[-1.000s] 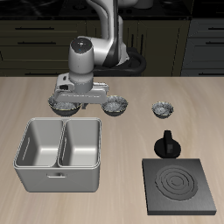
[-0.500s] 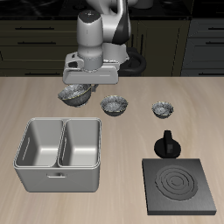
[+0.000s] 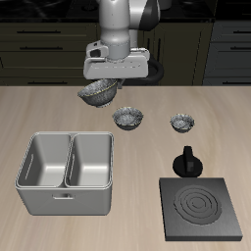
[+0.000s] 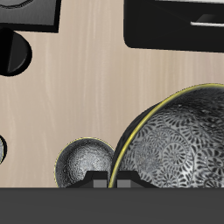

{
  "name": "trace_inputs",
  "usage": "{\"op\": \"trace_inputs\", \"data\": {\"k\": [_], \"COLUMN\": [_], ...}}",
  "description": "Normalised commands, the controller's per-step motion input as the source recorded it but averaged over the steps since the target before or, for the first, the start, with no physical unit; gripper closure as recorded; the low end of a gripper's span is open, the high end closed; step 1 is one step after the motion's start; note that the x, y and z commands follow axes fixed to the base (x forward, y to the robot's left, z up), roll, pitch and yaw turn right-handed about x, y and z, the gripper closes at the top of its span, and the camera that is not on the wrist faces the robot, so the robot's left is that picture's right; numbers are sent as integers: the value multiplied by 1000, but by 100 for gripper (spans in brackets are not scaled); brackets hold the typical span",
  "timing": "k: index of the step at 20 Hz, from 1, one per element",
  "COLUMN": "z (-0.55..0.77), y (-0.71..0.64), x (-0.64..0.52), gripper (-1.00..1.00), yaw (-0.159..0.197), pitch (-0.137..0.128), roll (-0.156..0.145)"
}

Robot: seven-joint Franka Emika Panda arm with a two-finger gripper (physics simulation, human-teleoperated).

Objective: Place the largest bowl in the left side of the drainer and the medium bowl in the right side

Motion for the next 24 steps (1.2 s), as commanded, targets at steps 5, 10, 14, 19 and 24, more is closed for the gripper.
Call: {"op": "trace_inputs", "data": {"k": [5,10,14,19,24], "z": [314,230,112,135,190], "y": [185,256,244,189,46], "x": [169,184,170,320,326], "gripper": [100,100,100,100,100], "yaw": [-19,-37,-31,-40,-41], "pitch": [-9,9,35,32,10], "roll": [-2,9,6,-31,-45]}}
